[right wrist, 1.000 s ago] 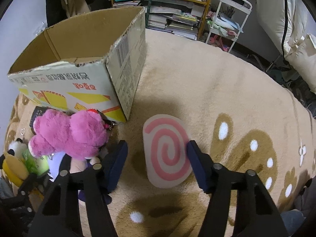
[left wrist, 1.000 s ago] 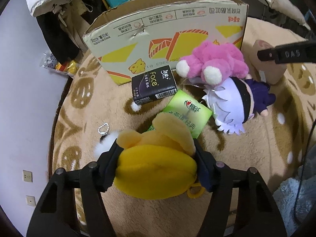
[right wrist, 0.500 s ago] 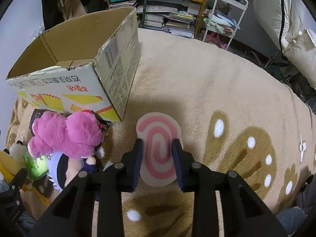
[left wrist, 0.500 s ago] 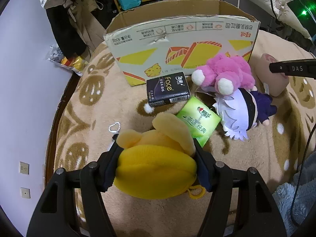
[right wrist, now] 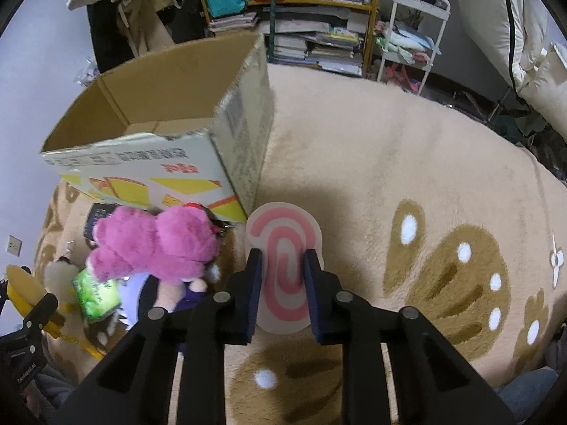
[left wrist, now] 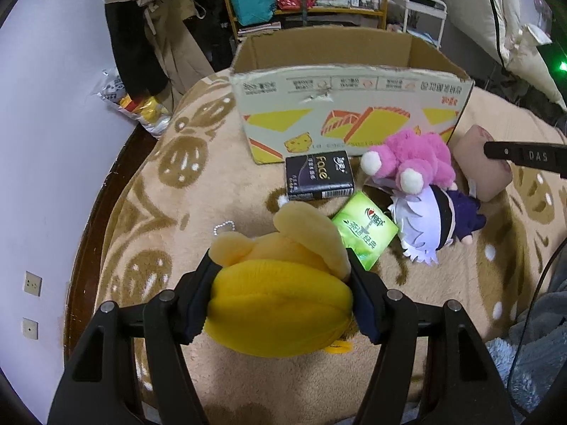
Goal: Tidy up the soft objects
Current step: 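Close the left gripper on the yellow plush while the right gripper grasps the pink-swirl cushion, then carry both plushes over the cardboard box and open both grippers to drop them, then withdraw both grippers from the box back toward the remaining toys, then grasp the white fluffy pompom with the left gripper while the right gripper grasps the pink bear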
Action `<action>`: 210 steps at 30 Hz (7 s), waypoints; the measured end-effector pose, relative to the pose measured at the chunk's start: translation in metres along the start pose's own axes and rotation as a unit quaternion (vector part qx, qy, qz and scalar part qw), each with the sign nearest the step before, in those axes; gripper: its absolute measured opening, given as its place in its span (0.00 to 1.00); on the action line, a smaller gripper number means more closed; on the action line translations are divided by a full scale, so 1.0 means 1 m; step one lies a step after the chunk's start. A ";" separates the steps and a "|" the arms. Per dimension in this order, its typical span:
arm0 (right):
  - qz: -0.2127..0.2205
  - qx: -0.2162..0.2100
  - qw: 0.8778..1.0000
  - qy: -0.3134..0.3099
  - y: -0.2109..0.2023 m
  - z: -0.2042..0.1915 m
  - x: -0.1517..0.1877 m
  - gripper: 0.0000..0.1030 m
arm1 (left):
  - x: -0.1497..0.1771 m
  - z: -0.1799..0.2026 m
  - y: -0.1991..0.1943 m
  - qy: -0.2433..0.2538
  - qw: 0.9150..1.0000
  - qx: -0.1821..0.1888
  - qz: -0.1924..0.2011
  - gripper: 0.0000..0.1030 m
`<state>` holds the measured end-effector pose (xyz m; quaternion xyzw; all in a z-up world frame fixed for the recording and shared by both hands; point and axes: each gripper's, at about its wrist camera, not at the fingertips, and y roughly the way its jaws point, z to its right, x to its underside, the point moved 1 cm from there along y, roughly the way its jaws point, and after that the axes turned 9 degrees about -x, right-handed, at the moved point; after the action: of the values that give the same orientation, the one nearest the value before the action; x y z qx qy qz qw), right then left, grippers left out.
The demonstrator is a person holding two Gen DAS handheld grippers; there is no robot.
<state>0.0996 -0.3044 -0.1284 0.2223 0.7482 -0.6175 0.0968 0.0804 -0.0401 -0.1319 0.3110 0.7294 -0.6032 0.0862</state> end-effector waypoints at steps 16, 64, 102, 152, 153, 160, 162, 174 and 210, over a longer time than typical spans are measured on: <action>0.135 -0.018 0.989 -0.059 -0.082 -0.041 0.013 0.23 | -0.007 -0.030 -0.059 -0.056 0.992 0.002 0.112 0.65; 0.241 -0.093 0.965 -0.037 -0.057 -0.055 -0.095 0.24 | -0.155 -0.006 -0.041 -0.026 0.960 -0.009 0.279 0.66; 0.177 -0.053 0.979 -0.087 -0.023 -0.069 -0.079 0.69 | -0.141 -0.008 0.014 -0.015 0.984 -0.045 0.171 0.94; 0.136 -0.048 0.986 -0.079 -0.042 -0.092 -0.008 0.99 | -0.038 -0.046 0.001 -0.043 0.998 -0.055 -0.003 0.96; 0.131 -0.045 0.987 -0.079 -0.038 -0.092 -0.008 0.99 | -0.038 -0.045 0.003 -0.042 0.998 -0.053 -0.007 0.96; 0.101 -0.028 0.993 -0.058 -0.009 -0.085 -0.012 0.99 | -0.034 -0.031 0.030 -0.014 0.997 -0.053 -0.050 0.96; 0.095 -0.031 0.994 -0.043 -0.001 -0.080 -0.014 0.99 | -0.030 -0.029 0.037 -0.010 0.996 -0.055 -0.063 0.96; 0.060 -0.060 0.996 0.009 0.031 -0.067 -0.019 0.99 | -0.013 -0.032 0.076 -0.022 0.989 -0.049 -0.140 0.96; -0.016 -0.073 0.997 0.003 0.071 -0.069 -0.013 1.00 | 0.000 -0.019 0.102 -0.018 0.981 0.019 -0.192 0.34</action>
<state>0.1525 -0.2311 -0.1707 0.2041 0.7953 -0.5619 0.1010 0.1421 -0.0141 -0.2116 0.1558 0.7622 -0.6278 -0.0246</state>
